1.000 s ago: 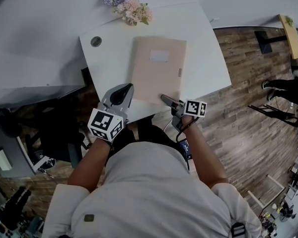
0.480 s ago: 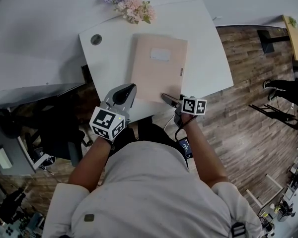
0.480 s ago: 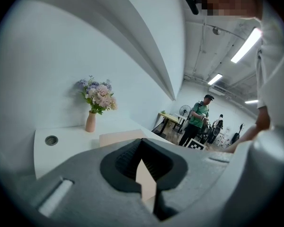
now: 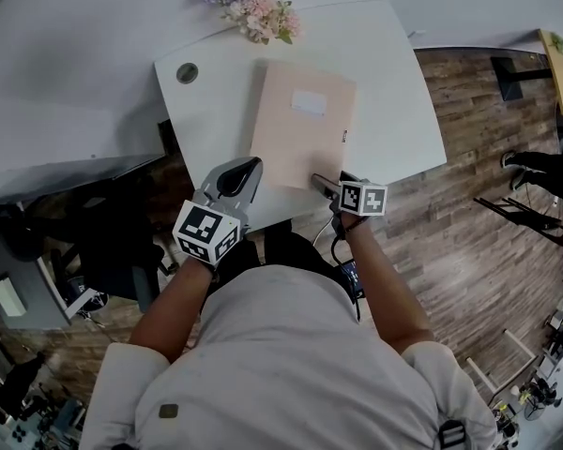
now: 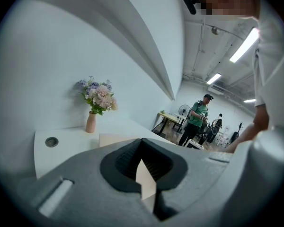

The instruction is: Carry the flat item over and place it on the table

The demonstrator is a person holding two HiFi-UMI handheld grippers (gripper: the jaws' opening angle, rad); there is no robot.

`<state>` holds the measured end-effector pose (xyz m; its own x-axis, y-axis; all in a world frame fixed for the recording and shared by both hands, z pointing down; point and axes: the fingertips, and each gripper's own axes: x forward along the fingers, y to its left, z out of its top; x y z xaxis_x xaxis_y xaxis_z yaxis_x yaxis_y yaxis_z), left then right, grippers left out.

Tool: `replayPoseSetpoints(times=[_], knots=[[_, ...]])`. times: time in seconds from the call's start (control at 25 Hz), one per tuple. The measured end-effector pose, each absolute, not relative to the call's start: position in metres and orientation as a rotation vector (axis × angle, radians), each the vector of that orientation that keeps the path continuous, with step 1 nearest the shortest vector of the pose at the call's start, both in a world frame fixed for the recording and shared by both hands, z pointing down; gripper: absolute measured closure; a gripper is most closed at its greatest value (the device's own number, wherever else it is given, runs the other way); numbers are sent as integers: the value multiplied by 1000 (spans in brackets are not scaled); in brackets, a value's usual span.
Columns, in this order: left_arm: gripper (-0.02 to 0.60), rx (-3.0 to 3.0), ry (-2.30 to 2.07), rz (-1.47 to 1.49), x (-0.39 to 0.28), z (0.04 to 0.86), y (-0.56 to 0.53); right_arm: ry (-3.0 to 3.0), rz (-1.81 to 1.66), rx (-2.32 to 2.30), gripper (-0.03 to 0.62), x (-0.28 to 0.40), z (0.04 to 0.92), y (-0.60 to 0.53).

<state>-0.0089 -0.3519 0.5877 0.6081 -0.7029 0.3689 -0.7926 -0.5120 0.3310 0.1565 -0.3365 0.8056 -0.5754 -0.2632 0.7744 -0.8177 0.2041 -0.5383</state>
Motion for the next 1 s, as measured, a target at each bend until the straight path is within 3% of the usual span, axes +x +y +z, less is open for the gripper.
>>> replayPoseSetpoints(times=[0.2, 1.0], knots=[[581, 2371, -1179, 263, -13, 586, -350, -1962, 1361, 1019, 212, 157, 803, -336], [581, 2569, -1118, 223, -44, 509, -307, -2261, 771, 1327, 405, 126, 640, -326]])
